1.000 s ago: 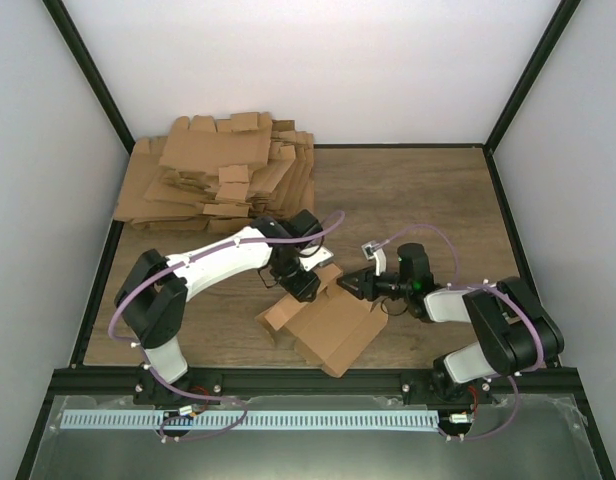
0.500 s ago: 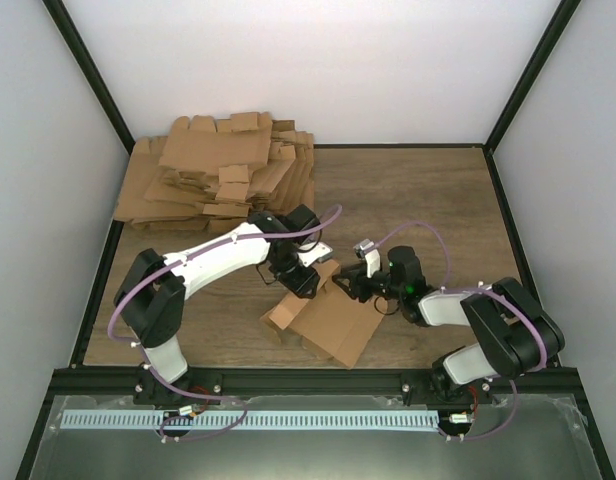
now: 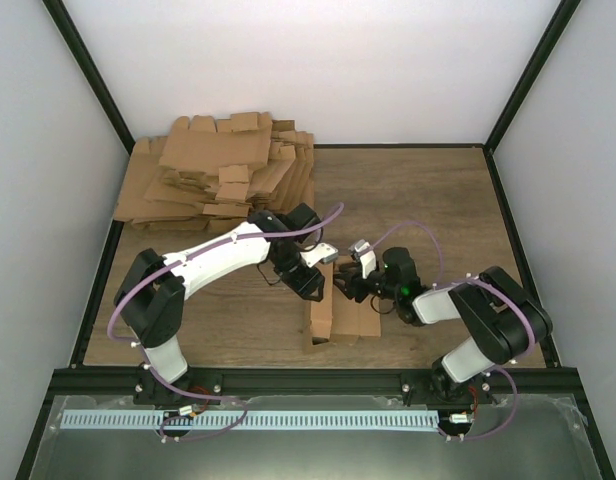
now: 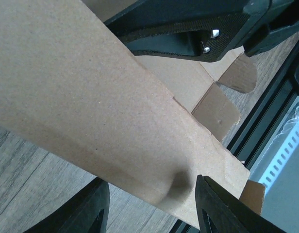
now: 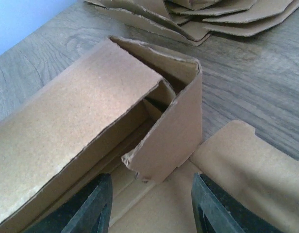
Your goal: Fold the paper box
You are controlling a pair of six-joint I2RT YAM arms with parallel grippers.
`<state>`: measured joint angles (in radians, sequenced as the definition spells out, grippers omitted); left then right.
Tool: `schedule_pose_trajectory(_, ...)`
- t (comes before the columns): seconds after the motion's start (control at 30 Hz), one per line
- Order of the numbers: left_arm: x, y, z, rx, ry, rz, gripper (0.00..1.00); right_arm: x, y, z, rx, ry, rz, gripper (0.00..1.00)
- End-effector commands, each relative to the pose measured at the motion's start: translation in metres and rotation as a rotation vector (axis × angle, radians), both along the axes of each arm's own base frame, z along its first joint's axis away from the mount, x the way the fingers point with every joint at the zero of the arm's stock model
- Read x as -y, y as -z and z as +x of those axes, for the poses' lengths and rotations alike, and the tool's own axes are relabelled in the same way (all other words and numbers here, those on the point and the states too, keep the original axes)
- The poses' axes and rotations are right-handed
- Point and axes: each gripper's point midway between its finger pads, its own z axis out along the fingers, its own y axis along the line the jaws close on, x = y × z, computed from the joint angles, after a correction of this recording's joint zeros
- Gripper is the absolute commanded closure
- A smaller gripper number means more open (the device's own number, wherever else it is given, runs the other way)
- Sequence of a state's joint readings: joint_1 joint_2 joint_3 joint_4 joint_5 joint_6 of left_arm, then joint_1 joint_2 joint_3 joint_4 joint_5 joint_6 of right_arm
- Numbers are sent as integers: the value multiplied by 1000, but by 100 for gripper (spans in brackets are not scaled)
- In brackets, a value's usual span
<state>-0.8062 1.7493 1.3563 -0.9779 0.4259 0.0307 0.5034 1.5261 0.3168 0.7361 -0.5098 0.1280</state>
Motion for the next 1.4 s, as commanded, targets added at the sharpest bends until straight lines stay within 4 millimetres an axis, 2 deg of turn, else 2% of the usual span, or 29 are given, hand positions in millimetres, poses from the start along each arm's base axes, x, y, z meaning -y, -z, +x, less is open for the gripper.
schedule_pose_trajectory(0.0, 4, -2, 13, 3, -36, -38, 48, -11, -19, 17, 96, -9, 18, 53)
schedule_pose_trajectory(0.27, -10, -3, 44, 16, -204, -95, 37, -9, -20, 18, 82, 4, 8, 52)
schedule_pose_trajectory(0.47, -8, 5, 49, 6, -231, -97, 35, -10, -24, 26, 80, 26, -6, 57)
schedule_pose_trajectory(0.63, -9, 8, 53, 17, -244, -82, 35, -11, -27, 32, 106, 51, -26, 57)
schedule_pose_trajectory(0.8, -10, 9, 54, 23, -244, -69, 36, 2, -32, 50, 146, 158, -75, 56)
schedule_pose_trajectory(0.97, -11, 10, 55, 25, -244, -60, 36, -1, -30, 64, 161, 171, -111, 59)
schedule_pose_trajectory(1.1, -11, 10, 56, 31, -241, -54, 39, -7, -25, 73, 160, 159, -124, 66)
schedule_pose_trajectory(1.17, -11, 9, 59, 38, -243, -50, 40, -10, -22, 78, 158, 157, -133, 75)
schedule_pose_trajectory(1.27, -10, 9, 63, 53, -246, -42, 42, -12, -22, 79, 150, 150, -135, 92)
schedule_pose_trajectory(1.37, -10, 12, 69, 64, -249, -37, 45, -9, -31, 71, 149, 151, -107, 99)
